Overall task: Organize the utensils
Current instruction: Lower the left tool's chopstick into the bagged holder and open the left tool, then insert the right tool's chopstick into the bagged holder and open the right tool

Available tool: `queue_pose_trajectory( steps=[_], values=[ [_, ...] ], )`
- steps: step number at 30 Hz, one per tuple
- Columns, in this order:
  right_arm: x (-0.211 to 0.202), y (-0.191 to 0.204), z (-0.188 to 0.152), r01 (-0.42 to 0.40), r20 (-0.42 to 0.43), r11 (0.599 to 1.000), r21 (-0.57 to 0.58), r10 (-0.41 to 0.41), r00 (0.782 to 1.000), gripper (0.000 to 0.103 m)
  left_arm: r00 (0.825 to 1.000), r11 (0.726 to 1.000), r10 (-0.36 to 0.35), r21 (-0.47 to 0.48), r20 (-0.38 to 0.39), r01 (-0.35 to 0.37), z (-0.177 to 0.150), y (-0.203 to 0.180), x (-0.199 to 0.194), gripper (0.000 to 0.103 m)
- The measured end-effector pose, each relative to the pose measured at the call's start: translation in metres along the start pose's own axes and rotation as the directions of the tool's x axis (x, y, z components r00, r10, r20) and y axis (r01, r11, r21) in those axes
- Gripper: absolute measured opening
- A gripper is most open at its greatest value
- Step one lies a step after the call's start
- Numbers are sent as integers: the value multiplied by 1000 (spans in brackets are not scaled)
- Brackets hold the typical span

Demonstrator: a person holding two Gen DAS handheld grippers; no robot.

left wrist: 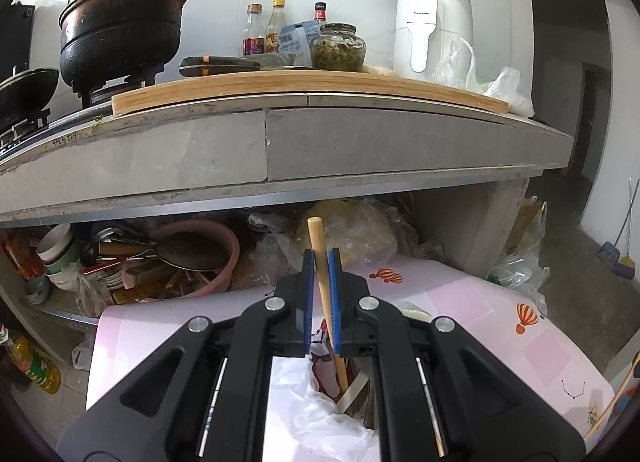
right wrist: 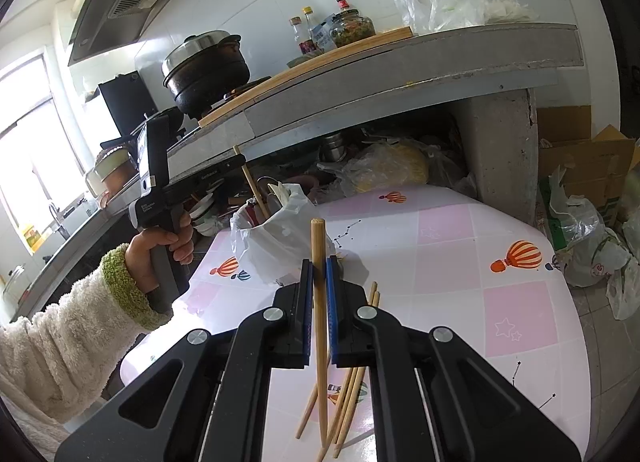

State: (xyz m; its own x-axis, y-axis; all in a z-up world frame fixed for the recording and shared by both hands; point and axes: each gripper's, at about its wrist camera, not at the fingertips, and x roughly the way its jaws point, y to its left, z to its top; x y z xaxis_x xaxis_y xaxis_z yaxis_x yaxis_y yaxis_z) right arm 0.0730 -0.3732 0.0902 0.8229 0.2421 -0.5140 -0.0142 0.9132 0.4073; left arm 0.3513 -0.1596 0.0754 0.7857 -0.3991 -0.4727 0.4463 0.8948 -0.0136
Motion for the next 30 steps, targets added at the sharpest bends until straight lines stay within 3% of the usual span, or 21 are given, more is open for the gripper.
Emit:
queue_pose_trajectory(
  steps=[6, 8, 11, 18, 26, 30],
  values=[
    [-3, 0, 1, 4, 7, 1000, -2, -4, 1000, 7, 1000, 1000, 8, -19, -25, -8, 2, 3, -2, 8],
    [-5, 0, 2, 5, 10, 1000, -1, -5, 1000, 7, 999, 1000, 3, -25, -37, -4, 2, 5, -4, 28],
    [-8, 0, 3, 4, 16, 1000, -2, -4, 1000, 7, 1000, 999, -7, -32, -29, 6, 0, 5, -12, 42],
    [-16, 5, 19, -17, 52, 1000, -25, 18, 998, 7, 1000, 997, -31, -72, -2, 31, -10, 12, -55, 61],
    [-6, 34, 90, -70, 138, 989, -131, 88, 987, 7, 1000, 991, -14, -131, -15, 12, -66, 27, -116, 70],
    [9, 57, 129, -78, 187, 979, -189, 114, 976, 7, 998, 991, 46, -123, -42, -51, -98, 39, -141, 70]
  ],
)
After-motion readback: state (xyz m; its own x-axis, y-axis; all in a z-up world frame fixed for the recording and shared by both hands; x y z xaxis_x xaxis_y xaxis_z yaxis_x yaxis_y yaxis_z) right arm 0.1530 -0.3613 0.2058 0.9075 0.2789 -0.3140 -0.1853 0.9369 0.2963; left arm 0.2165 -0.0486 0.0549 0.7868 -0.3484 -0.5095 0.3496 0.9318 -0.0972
